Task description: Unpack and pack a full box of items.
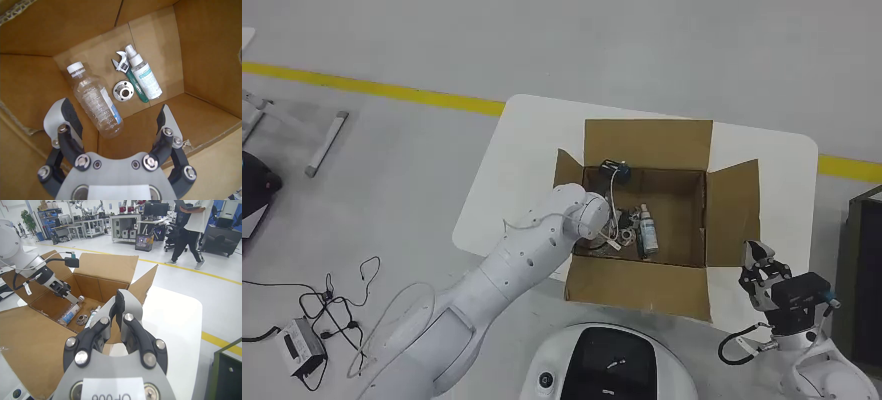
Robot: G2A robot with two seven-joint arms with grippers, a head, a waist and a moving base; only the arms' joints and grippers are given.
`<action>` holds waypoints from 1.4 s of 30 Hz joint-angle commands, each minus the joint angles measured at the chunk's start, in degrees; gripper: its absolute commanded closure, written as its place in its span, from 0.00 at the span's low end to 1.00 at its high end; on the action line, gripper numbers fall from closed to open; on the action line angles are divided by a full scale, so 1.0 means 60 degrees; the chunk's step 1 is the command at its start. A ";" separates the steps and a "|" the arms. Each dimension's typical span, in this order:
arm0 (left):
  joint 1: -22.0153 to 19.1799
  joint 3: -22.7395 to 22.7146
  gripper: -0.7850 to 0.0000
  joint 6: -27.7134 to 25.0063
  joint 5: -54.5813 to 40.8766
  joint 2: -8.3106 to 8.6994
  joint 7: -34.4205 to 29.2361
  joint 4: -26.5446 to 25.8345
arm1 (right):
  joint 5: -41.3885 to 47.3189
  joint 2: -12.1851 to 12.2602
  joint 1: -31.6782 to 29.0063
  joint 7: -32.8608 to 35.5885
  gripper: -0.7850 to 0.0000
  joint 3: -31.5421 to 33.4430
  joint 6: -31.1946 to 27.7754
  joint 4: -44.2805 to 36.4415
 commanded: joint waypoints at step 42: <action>-0.1220 0.1662 0.00 0.1108 -0.0077 -0.1789 0.1118 0.4334 | 0.0000 0.0000 0.0000 0.0000 1.00 0.0000 0.0000 0.0000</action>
